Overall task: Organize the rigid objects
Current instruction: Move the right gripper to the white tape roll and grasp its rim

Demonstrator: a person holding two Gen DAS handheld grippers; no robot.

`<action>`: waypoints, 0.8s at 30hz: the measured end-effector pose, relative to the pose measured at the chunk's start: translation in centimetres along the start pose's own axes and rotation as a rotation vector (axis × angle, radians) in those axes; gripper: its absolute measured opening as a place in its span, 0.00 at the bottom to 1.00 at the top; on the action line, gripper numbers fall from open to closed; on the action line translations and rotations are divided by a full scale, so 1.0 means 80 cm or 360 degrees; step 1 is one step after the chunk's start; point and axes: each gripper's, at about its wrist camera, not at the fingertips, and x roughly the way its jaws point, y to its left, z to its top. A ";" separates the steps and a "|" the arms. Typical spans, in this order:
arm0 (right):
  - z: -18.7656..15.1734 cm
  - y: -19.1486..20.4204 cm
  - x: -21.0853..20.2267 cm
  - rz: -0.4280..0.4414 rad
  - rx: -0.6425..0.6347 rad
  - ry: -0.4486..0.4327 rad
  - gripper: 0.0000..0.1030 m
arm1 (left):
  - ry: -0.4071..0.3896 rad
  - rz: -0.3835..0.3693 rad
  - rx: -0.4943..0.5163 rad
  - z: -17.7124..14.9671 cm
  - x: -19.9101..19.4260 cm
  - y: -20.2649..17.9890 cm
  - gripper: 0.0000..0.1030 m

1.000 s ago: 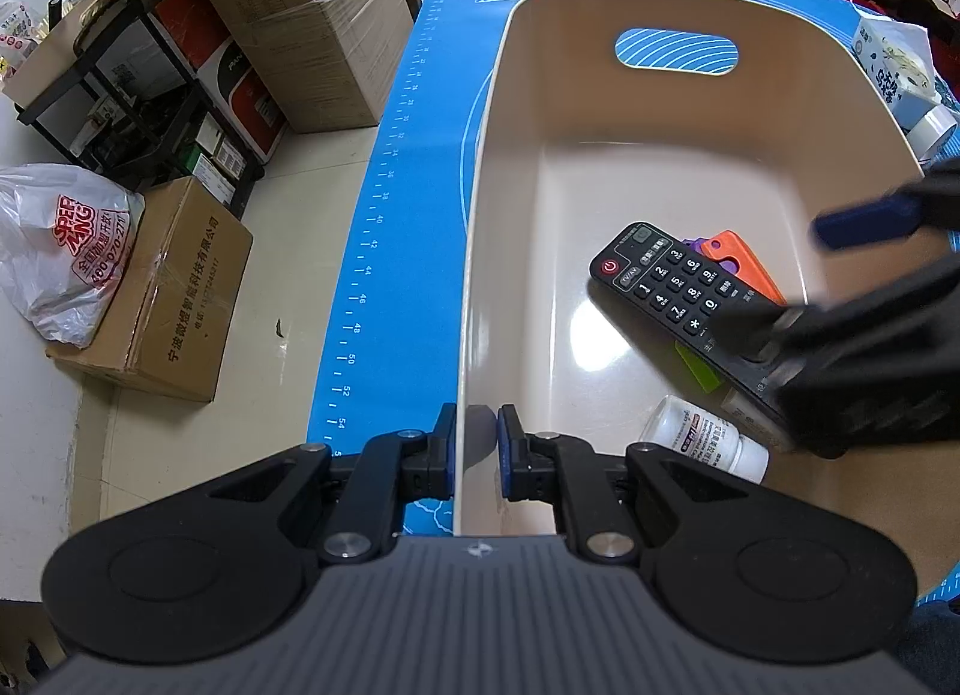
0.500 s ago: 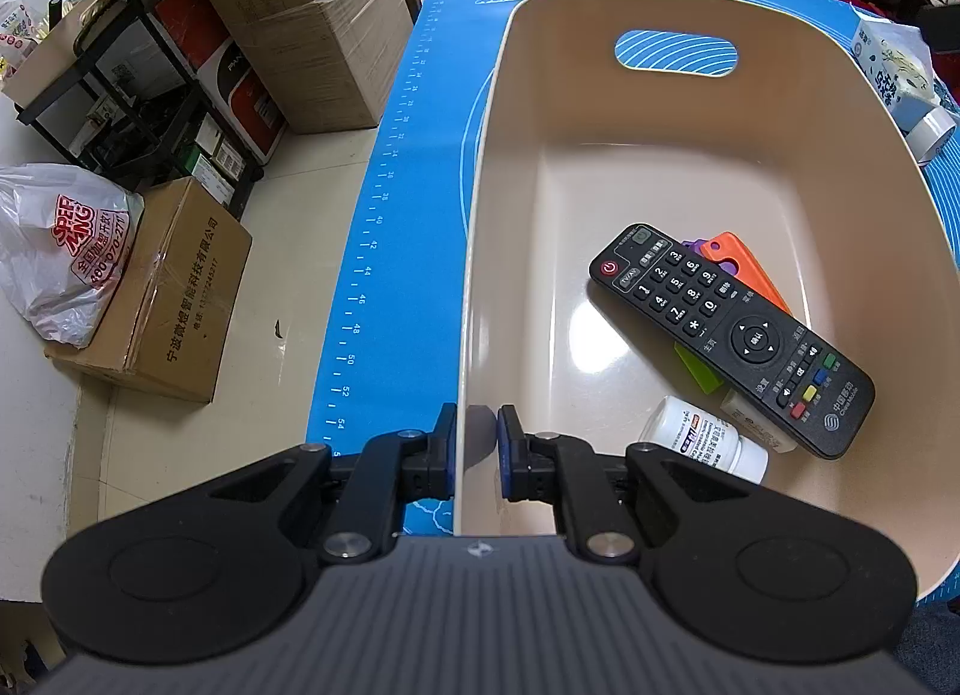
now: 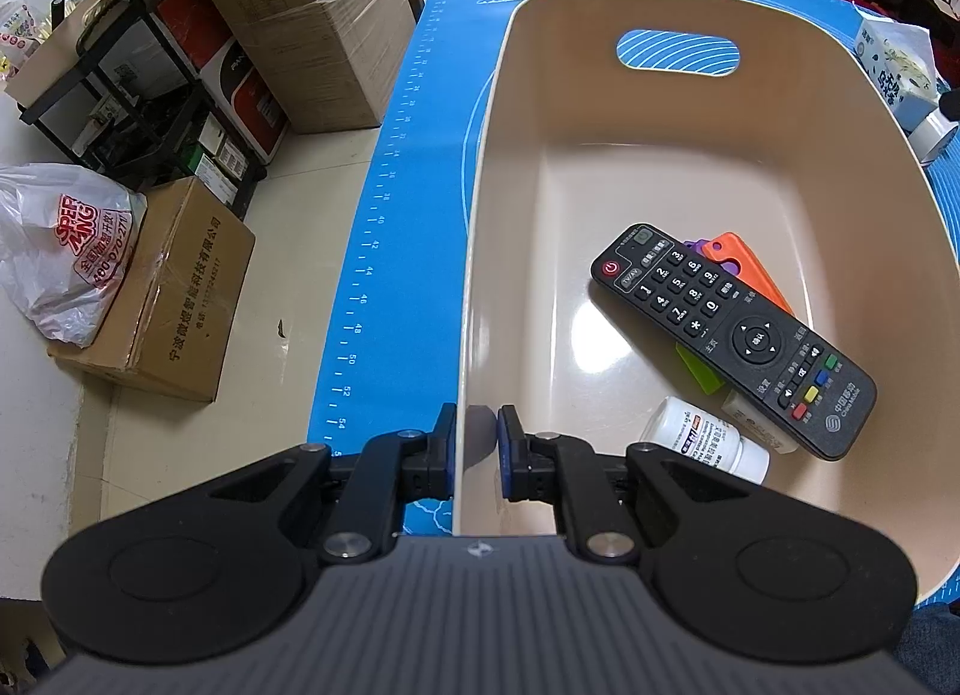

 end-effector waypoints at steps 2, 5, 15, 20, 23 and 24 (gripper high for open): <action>-0.002 -0.012 0.005 -0.0001 0.0049 0.0008 0.85 | 0.0001 0.0000 0.0000 0.000 0.000 0.000 0.14; -0.004 -0.017 0.014 -0.0007 0.0079 -0.0006 0.84 | 0.0001 0.0002 0.0002 0.000 0.000 0.001 0.14; 0.001 -0.034 0.050 0.0053 0.0176 -0.0091 0.76 | 0.0002 0.0003 0.0016 0.000 0.001 0.001 0.14; 0.002 -0.043 0.063 0.0100 0.0243 -0.0111 0.37 | 0.0001 0.0000 0.0014 -0.001 0.001 0.001 0.14; 0.002 -0.047 0.067 0.0129 0.0269 -0.0117 0.23 | 0.0000 -0.0001 0.0014 -0.001 0.002 0.001 0.14; 0.002 -0.045 0.066 0.0122 0.0254 -0.0129 0.21 | -0.0001 0.0000 0.0016 -0.001 0.002 0.001 0.14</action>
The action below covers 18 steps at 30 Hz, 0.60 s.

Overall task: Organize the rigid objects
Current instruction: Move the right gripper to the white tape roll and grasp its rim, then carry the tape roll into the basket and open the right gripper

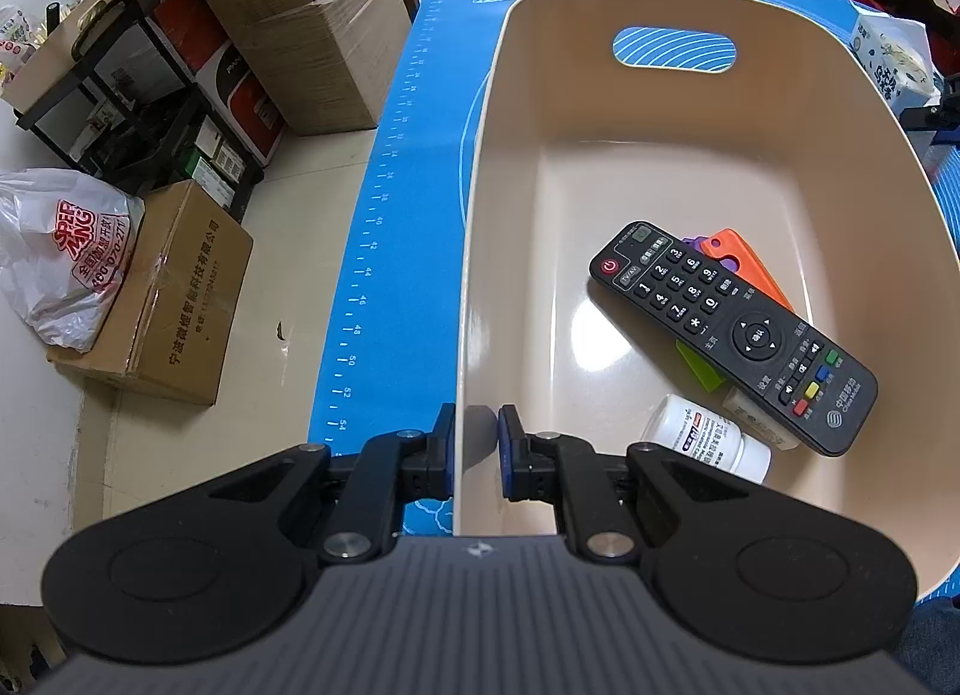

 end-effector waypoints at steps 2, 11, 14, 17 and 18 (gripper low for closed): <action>-0.001 0.006 -0.004 -0.0028 -0.0046 -0.0026 0.16 | 0.0000 -0.0001 -0.0001 0.000 0.001 0.000 0.14; 0.009 0.032 -0.044 0.0020 -0.0080 -0.0165 0.15 | 0.0000 -0.0002 0.0000 0.000 0.001 0.000 0.14; 0.012 0.048 -0.062 0.0089 -0.0111 -0.0212 0.15 | 0.0000 -0.0003 -0.0002 0.001 0.002 -0.001 0.14; 0.010 0.067 -0.080 0.0192 -0.0192 -0.0251 0.15 | -0.0001 -0.0002 -0.0001 0.001 0.002 -0.001 0.14; 0.009 0.075 -0.085 0.0226 -0.0227 -0.0263 0.15 | -0.0001 -0.0002 -0.0002 0.001 0.002 -0.001 0.14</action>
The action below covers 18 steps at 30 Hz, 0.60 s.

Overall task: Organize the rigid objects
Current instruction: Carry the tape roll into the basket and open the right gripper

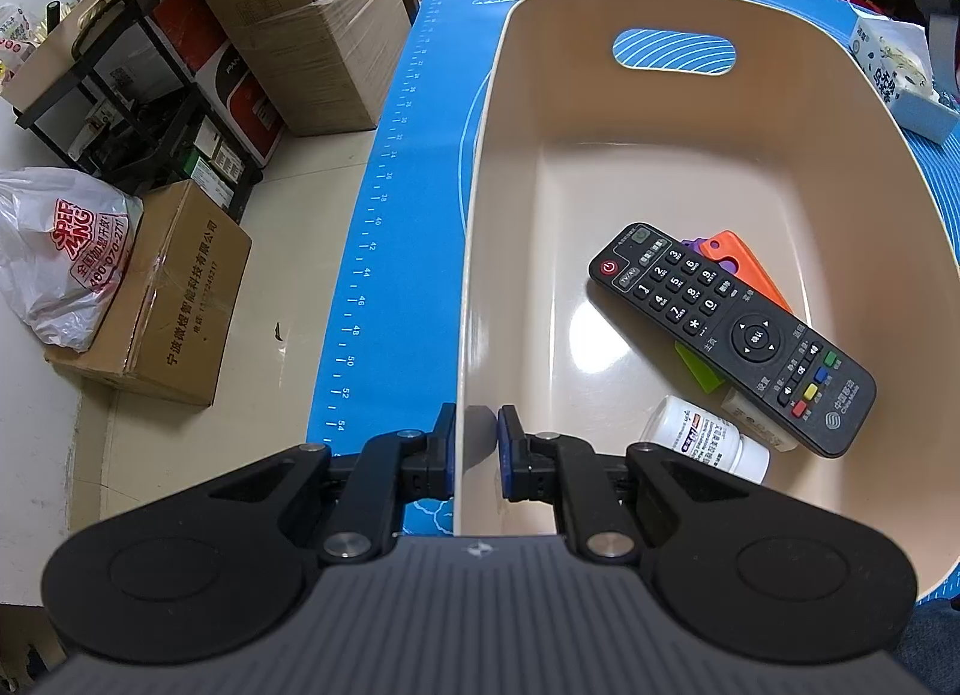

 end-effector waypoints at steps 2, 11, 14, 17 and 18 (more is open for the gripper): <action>-0.002 0.019 -0.006 0.0055 -0.0080 -0.0012 0.15 | 0.0000 -0.0001 -0.0001 0.000 0.001 -0.001 0.14; -0.033 0.114 -0.021 0.0328 -0.0466 0.0043 0.15 | -0.0001 -0.0002 -0.0001 0.000 0.001 -0.001 0.14; -0.048 0.145 -0.020 0.0393 -0.0586 0.0086 0.15 | -0.0002 0.0000 -0.0001 0.000 0.000 -0.001 0.14; -0.067 0.169 -0.010 0.0418 -0.0695 0.0144 0.15 | -0.0003 -0.0001 -0.0001 0.000 0.001 -0.001 0.14; -0.073 0.175 -0.006 0.0418 -0.0721 0.0167 0.15 | -0.0003 -0.0002 -0.0001 0.001 0.001 -0.002 0.14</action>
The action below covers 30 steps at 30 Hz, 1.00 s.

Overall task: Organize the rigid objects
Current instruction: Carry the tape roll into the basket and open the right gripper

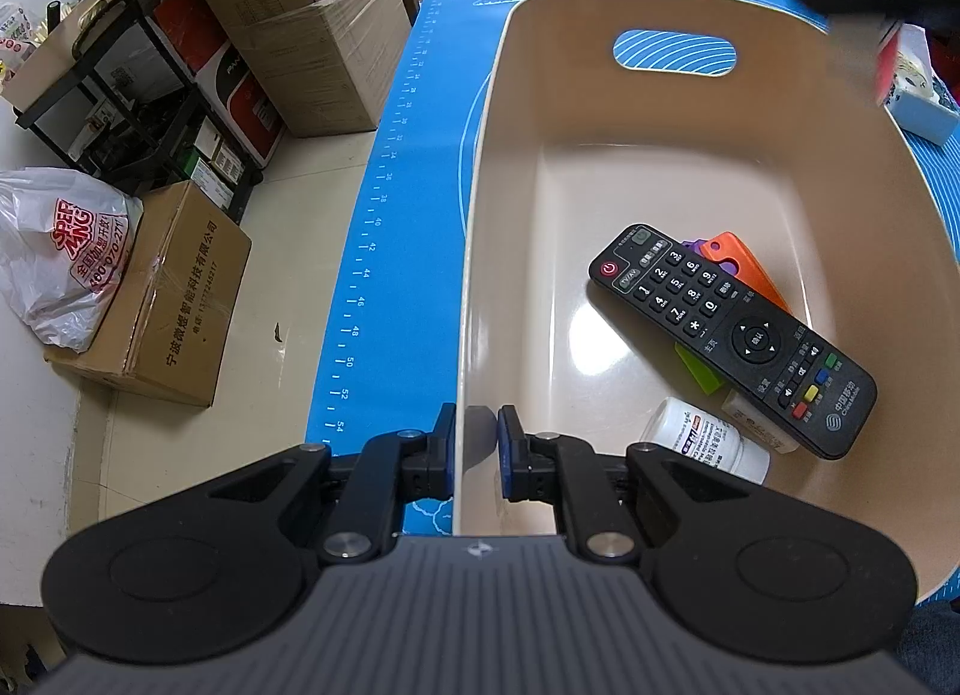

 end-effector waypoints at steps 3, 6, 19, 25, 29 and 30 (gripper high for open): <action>-0.013 0.014 0.023 0.0001 -0.0043 0.0106 0.15 | -0.0005 0.0001 0.0000 0.001 0.000 -0.002 0.14; -0.028 0.014 0.040 0.0002 -0.0047 0.0208 0.15 | -0.0008 -0.0003 0.0002 0.001 0.000 -0.001 0.14; -0.069 0.028 0.085 -0.0120 -0.0199 0.0565 0.15 | -0.0017 -0.0023 -0.0003 0.000 0.000 0.001 0.13; -0.072 0.028 0.094 -0.0180 -0.0199 0.0639 0.22 | -0.0017 -0.0026 -0.0004 0.000 0.000 0.002 0.13; -0.073 0.025 0.092 -0.0205 -0.0187 0.0630 0.38 | -0.0017 -0.0027 -0.0005 0.001 0.000 0.002 0.13; -0.072 0.025 0.091 -0.0200 -0.0184 0.0624 0.45 | -0.0017 -0.0028 -0.0006 0.001 0.000 0.002 0.13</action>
